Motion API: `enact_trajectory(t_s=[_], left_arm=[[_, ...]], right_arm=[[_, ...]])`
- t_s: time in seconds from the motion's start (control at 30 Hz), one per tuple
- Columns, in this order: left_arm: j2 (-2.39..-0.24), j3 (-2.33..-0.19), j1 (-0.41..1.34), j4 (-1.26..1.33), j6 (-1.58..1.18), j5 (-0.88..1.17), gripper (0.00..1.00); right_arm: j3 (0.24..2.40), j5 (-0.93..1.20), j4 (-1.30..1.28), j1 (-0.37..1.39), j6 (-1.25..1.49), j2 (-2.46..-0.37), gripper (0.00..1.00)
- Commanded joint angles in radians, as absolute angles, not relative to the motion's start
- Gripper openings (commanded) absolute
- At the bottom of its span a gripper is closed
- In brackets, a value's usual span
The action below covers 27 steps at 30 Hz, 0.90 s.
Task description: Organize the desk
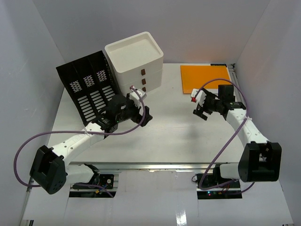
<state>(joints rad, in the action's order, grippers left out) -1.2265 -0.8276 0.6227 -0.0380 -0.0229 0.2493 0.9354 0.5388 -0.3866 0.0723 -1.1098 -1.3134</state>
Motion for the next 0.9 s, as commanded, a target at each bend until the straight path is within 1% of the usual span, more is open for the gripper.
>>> enact_trajectory(t_s=[0.0,0.17,0.3,0.6,0.63,0.87], left_arm=[[-1.122,-0.79,0.615,-0.021,-0.033,0.257,0.98],[-1.086,-0.778,0.615,-0.012,-0.027,0.238,0.98],[-1.092,-0.788,0.615,-0.026,-0.013,0.223,0.98],[-1.111,-0.792,0.614,-0.025,-0.011,0.235,0.98],[-1.114,-0.793,0.614,-0.026,-0.012,0.236,0.98],[-1.122,-0.793,0.613,-0.023,-0.017,0.246,0.98]], right_arm=[[1.059,0.517,-0.362,0.069,-1.287,-1.435,0.9],[1.146,0.545,-0.335,0.069,-1.394,-1.574,0.9],[1.203,0.537,-0.286,0.071,-1.401,-1.684,0.9],[1.351,0.471,-0.237,0.071,-1.376,-1.894,1.0],[1.356,0.461,-0.223,0.071,-1.372,-1.909,1.0],[1.382,0.389,-0.126,0.074,-1.362,-2.006,0.92]])
